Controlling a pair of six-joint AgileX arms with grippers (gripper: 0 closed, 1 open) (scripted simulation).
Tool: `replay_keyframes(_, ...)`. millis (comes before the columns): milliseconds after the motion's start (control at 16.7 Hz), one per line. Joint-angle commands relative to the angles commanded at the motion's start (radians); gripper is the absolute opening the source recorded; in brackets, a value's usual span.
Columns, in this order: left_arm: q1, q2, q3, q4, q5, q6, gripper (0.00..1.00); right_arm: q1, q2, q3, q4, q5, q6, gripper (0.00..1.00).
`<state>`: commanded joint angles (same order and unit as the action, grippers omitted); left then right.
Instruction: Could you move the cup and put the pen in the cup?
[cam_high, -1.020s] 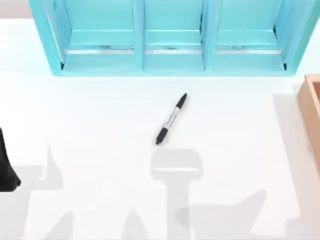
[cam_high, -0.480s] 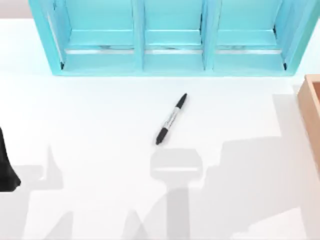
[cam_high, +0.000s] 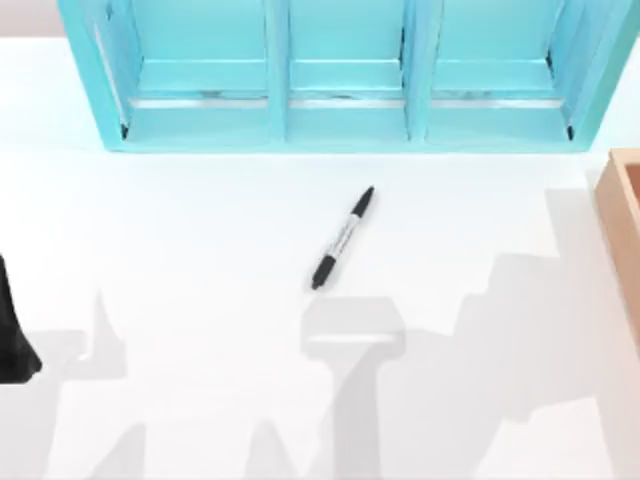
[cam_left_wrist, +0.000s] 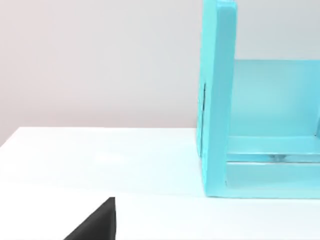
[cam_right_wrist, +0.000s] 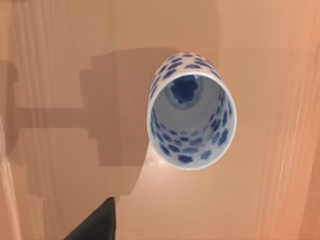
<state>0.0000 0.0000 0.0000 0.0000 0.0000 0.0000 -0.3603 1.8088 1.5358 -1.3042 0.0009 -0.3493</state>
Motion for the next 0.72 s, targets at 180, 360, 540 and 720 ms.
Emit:
replay_keyframes(180,0.000,0.000,0.000,0.000,0.000,0.000,1.00,0.004,0.001,-0.018,0.018,0.000,0.003,1.00)
replay_keyframes(360,0.000,0.000,0.000,0.000,0.000,0.000,1.00,0.004,0.023,-0.101,0.119,0.000,0.004,1.00)
replay_keyframes(540,0.000,0.000,0.000,0.000,0.000,0.000,1.00,0.004,0.055,-0.211,0.280,0.000,0.005,1.00)
replay_keyframes(720,0.000,0.000,0.000,0.000,0.000,0.000,1.00,0.003,0.079,-0.291,0.373,0.000,0.005,1.00)
